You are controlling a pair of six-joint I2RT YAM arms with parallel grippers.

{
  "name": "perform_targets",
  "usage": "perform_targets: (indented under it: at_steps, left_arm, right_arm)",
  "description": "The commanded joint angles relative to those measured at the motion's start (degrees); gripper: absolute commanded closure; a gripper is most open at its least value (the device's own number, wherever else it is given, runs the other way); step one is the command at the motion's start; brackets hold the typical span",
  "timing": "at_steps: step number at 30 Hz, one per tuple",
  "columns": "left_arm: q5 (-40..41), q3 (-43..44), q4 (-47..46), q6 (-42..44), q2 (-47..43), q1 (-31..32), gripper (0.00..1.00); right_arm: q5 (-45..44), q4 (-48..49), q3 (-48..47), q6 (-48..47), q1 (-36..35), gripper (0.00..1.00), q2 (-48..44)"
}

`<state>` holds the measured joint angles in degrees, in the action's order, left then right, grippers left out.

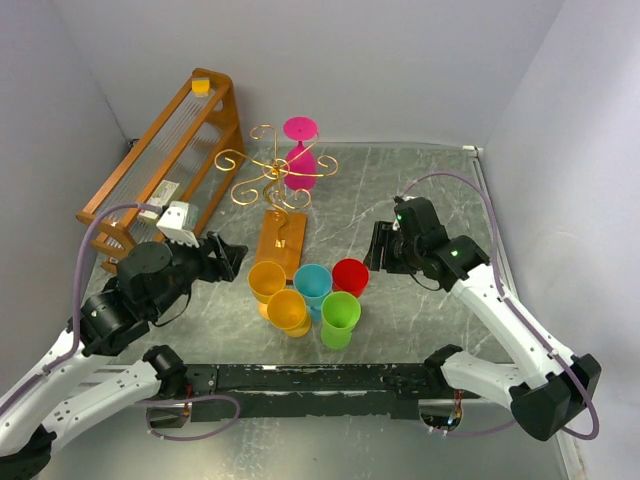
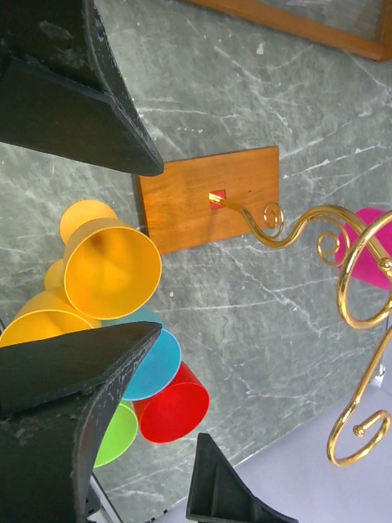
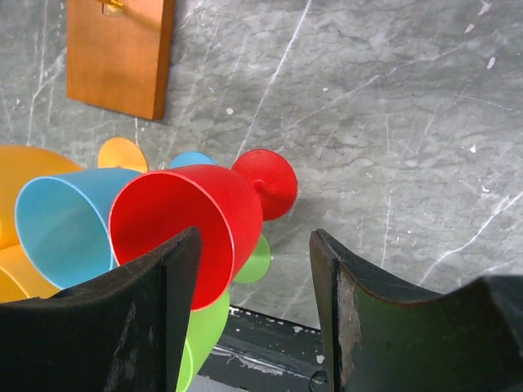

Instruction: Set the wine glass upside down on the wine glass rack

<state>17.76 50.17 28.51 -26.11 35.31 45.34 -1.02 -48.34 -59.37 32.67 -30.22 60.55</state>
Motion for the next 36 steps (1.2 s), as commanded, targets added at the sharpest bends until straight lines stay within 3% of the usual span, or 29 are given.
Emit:
perform_targets:
  at_steps: [1, 9, 22, 29, 33, 36]
  left_arm:
    - [-1.9, 0.8, -0.7, -2.4, -1.1, 0.2, 0.17]
    - [-2.3, 1.5, 2.2, -3.4, -2.3, 0.3, 0.17]
    - [-2.6, 0.7, 0.1, -2.4, -6.0, 0.2, 0.17]
    - [-3.6, 2.7, 0.0, 0.3, -3.3, 0.3, 0.17]
    - [-4.6, 3.3, 1.1, 1.3, -3.2, 0.3, 0.17]
    - [-4.2, 3.7, 1.2, 2.4, -3.5, 0.2, 0.17]
  right_arm:
    - [2.5, -0.9, 0.2, 0.6, 0.0, 0.45, -1.4]
    - [4.6, 0.1, 5.7, -0.3, 0.0, 0.53, -4.0]
    - [4.3, 0.8, 5.6, -0.7, -0.7, 0.53, -4.4]
    - [2.9, 0.5, 4.5, 0.5, -1.4, 0.76, 1.5]
    - [-2.1, -1.9, 0.6, 0.5, -1.8, 1.00, 3.7]
    - [-7.3, -3.1, -1.8, 1.3, -1.9, 1.00, 4.2]
